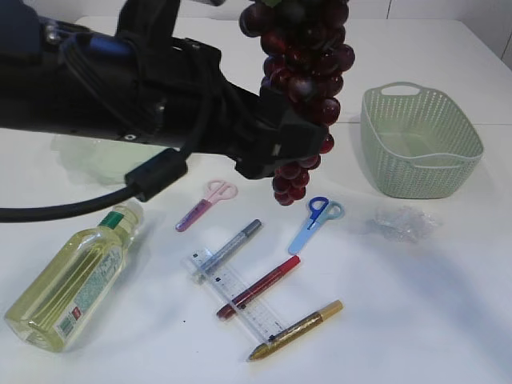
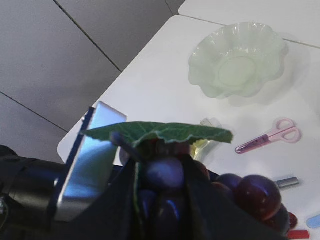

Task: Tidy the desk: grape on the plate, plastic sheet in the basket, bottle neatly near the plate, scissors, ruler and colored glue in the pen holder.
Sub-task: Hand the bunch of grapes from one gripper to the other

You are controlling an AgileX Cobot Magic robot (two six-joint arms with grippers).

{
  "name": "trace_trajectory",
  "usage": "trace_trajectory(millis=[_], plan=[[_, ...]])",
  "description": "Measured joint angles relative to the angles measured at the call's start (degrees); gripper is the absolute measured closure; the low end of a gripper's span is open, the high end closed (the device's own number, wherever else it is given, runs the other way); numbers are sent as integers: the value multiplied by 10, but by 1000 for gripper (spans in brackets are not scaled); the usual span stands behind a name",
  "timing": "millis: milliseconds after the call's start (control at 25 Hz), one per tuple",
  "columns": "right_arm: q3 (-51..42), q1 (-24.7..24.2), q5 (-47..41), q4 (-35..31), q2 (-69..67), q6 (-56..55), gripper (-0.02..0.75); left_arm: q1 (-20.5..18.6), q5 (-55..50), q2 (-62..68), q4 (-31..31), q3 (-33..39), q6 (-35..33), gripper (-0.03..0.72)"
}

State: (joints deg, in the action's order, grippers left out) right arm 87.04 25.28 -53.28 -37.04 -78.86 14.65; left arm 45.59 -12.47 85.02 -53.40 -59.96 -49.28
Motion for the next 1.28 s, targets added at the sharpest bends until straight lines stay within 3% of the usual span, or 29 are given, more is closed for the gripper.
trace_trajectory(millis=[360, 520, 720, 800, 1280], plan=[[0, 0, -4, -3, 0, 1, 558, 3, -1, 17, -3, -28, 0, 48], [0, 0, -8, -3, 0, 1, 558, 3, -2, 24, -6, -28, 0, 174], [0, 0, -8, -3, 0, 5, 558, 3, -2, 24, -8, -28, 0, 402], [0, 0, -8, -3, 0, 7, 558, 3, -2, 22, -9, -28, 0, 449], [1, 0, -8, -7, 0, 9, 475, 3, 18, 4, -9, -28, 0, 489]])
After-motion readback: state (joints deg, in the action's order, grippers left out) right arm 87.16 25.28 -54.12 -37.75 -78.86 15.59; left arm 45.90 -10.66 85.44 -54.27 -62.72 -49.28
